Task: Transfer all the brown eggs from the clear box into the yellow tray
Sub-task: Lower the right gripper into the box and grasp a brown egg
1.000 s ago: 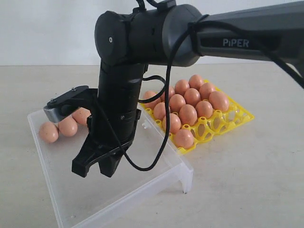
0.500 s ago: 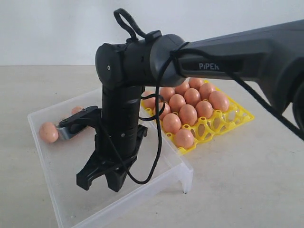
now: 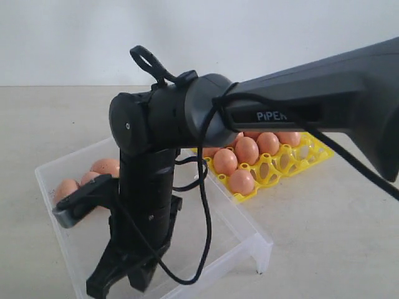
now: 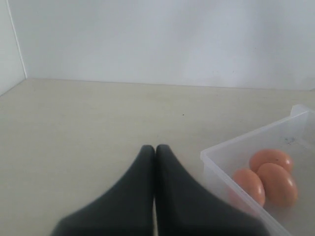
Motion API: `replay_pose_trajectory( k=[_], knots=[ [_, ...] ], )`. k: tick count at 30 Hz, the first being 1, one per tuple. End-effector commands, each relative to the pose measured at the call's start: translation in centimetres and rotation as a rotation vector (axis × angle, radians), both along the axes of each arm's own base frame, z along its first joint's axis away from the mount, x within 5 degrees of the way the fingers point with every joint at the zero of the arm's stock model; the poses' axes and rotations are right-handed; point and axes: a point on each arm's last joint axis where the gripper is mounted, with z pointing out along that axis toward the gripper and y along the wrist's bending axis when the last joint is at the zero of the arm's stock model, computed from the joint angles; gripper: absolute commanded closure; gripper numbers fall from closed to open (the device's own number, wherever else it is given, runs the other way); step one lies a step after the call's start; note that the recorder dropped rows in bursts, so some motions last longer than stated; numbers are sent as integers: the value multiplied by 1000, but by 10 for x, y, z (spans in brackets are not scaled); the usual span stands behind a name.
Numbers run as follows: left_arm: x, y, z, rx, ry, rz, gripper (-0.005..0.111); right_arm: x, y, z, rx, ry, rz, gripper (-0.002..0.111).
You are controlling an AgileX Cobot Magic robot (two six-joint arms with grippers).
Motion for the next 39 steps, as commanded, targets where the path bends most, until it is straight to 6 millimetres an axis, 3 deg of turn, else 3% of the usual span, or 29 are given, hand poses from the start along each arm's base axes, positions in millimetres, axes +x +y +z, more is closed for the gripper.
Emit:
replay_pose_trajectory(
  k=[1, 5, 12, 17, 24, 31, 39],
  knots=[
    [0, 0, 2, -4, -8, -4, 111, 27, 15, 22, 166, -286, -6, 109],
    [0, 0, 2, -4, -8, -4, 111, 44, 25, 44, 227, -456, 29, 100],
    [0, 0, 2, -4, -8, -4, 111, 62, 38, 69, 363, -645, -3, 53],
    [0, 0, 2, -4, -8, -4, 111, 75, 47, 67, 436, -744, -72, 51],
    [0, 0, 2, -4, -8, -4, 111, 96, 51, 22, 321, -669, -137, 51],
    [0, 0, 2, -4, -8, -4, 111, 107, 50, 1, 296, -635, -171, 51],
    [0, 0, 2, -4, -8, -4, 111, 108, 52, -1, 310, -658, -141, 51]
  ],
)
